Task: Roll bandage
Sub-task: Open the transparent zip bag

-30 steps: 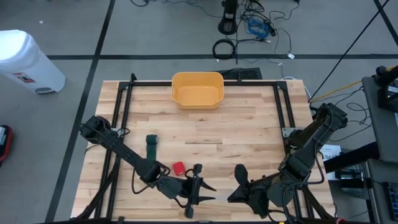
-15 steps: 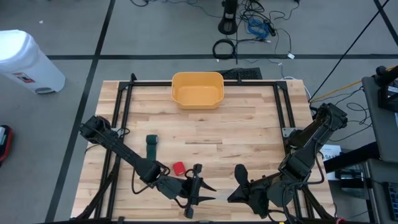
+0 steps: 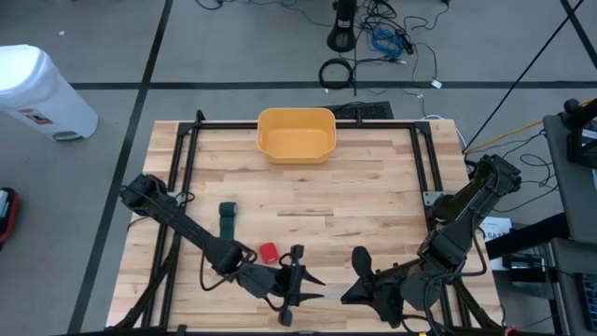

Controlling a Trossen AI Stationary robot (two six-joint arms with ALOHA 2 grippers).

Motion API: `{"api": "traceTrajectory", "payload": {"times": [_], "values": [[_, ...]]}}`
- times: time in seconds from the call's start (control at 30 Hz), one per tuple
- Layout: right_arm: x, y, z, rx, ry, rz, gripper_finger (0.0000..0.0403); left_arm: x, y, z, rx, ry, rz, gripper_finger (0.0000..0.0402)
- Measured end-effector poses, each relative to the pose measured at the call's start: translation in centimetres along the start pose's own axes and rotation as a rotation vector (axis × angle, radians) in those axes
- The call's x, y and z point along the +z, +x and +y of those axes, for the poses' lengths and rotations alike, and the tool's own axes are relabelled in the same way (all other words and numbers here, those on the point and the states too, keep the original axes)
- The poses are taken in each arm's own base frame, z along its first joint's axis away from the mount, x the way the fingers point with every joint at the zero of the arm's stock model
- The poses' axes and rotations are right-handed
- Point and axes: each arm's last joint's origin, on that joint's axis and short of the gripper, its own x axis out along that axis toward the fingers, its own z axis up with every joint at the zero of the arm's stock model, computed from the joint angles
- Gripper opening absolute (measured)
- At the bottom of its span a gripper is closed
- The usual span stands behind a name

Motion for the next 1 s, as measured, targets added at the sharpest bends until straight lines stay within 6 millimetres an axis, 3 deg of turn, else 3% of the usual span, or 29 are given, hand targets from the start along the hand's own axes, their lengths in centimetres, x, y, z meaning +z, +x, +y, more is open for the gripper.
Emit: {"api": "traceTrajectory", "payload": {"times": [0.33,0.6,1.0], "values": [[-0.01,0.0,0.01,0.0,-0.002,0.001,0.0,0.0,0.11,0.22,0.001,-0.001,0.0,0.0122],[-0.1,0.0,0.03,0.003,-0.001,0.01,0.0,0.1,-0.21,-0.62,-0.119,0.009,-0.002,0.0122],[-0.08,0.0,0.03,0.003,-0.003,0.008,0.0,0.05,-0.14,-0.32,-0.059,0.012,0.002,0.0122]]}}
